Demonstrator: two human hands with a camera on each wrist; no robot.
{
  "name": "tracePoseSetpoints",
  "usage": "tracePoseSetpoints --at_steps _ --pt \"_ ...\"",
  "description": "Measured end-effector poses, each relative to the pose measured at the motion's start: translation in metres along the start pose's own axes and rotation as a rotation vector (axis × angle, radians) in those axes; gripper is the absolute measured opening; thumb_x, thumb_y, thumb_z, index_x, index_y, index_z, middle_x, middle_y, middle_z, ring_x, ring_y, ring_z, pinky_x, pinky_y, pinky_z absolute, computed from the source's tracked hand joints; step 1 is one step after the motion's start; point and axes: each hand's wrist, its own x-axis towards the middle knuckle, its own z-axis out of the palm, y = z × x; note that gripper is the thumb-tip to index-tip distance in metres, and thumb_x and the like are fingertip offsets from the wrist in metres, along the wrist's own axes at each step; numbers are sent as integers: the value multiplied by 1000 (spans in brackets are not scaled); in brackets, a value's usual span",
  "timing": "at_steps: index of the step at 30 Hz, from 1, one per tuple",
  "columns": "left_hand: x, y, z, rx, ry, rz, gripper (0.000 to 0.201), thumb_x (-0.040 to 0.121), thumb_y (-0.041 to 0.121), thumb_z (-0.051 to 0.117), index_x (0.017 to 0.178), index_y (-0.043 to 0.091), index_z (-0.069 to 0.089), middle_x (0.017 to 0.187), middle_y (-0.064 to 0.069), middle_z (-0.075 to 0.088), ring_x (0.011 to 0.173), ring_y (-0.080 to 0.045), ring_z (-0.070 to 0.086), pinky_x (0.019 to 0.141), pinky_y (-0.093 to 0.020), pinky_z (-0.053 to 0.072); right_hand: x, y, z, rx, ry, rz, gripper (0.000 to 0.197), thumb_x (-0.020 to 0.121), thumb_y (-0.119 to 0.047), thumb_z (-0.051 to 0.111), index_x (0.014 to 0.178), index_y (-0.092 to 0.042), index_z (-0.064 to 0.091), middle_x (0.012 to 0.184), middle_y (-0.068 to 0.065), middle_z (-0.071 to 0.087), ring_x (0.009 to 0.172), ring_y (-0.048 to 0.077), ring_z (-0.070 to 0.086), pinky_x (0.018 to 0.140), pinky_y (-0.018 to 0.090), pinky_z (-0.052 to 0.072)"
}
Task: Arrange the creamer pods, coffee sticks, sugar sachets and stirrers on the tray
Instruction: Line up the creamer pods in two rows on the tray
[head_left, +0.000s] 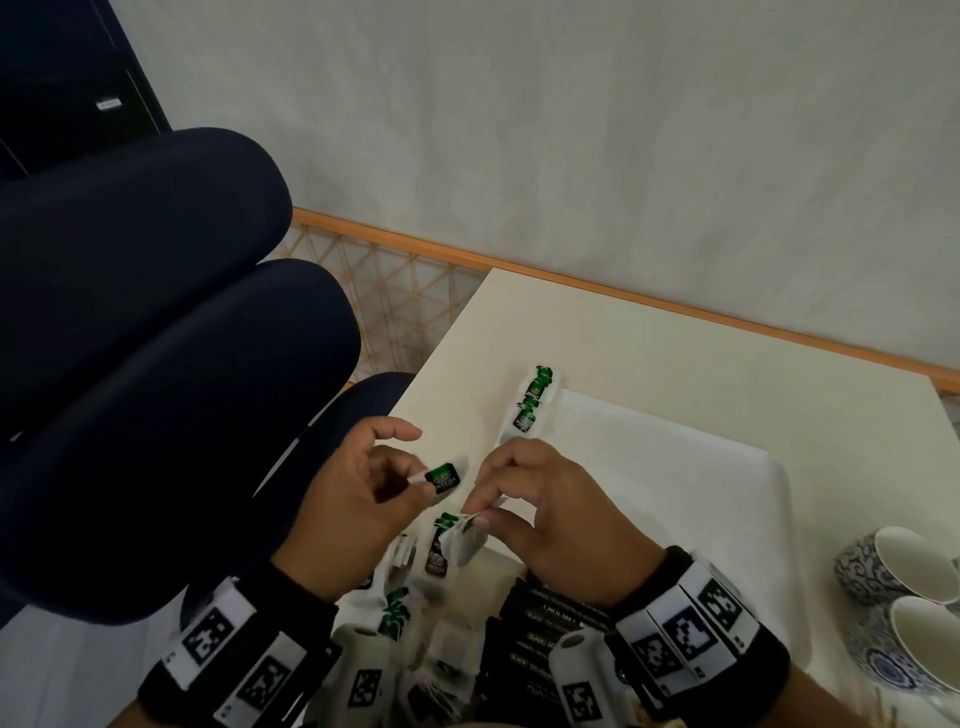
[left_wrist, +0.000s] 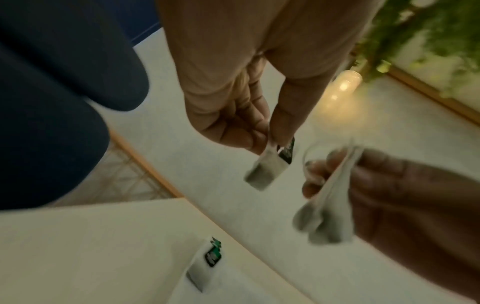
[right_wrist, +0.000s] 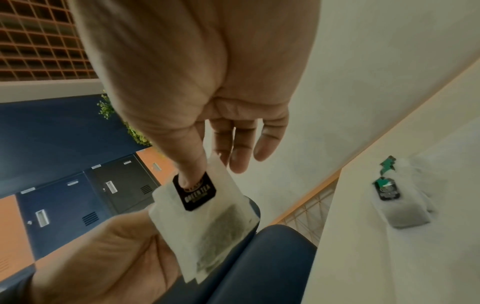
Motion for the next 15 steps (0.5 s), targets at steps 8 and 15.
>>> tracePoseSetpoints --at_steps 8,15 --pt "-7 7 12 63 -120 73 43 67 36 74 105 41 56 83 -9 70 76 -22 67 74 -27 54 8 -2 -3 10 90 67 3 84 -23 70 86 -25 70 90 -16 63 93 1 52 81 11 37" --pt "-5 2 11 12 -113 57 41 80 6 71 113 26 56 81 -12 69 78 -27 65 78 -38 54 7 -1 -1 207 44 186 4 86 -16 69 84 -18 68 83 -8 70 78 7 63 73 20 50"
